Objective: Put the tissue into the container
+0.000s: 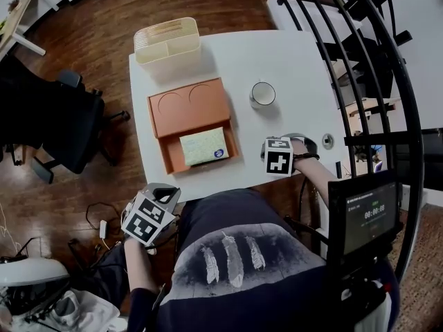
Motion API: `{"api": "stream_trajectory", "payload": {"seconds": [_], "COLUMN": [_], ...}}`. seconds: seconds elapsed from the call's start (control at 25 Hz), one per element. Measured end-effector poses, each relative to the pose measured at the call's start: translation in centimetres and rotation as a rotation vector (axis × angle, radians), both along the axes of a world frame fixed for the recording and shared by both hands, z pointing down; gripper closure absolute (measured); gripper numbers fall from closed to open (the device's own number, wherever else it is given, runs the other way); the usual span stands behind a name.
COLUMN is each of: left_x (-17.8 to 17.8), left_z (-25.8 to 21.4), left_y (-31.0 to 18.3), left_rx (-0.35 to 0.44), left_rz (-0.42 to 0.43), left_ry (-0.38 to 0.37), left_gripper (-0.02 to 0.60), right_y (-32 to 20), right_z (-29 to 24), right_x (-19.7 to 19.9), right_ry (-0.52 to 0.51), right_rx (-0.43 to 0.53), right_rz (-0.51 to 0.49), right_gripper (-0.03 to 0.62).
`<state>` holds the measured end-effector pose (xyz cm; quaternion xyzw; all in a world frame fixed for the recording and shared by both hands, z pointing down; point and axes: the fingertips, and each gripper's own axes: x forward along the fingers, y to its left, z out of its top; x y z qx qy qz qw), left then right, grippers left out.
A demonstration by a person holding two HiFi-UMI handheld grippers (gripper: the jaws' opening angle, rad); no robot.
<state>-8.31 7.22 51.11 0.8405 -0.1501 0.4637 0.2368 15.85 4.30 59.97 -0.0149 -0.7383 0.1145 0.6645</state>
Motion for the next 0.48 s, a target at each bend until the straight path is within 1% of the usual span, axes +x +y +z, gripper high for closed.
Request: {"api": "stream_trajectory", "payload": {"seconds": [0.48], "left_x": [-0.2], "left_z": [0.7], "left_y": [-0.2], "left_rx": [-0.009], "left_rz": [0.008], "left_ry": [-0.016], "left_gripper": [0.568], "right_y": [-1.1], "right_z": [-0.6], "right_x": [-0.3], "right_ry": [-0.012], "right_rx": [0.012], "right_rz": [0.013], "right_gripper": [0.591]}}
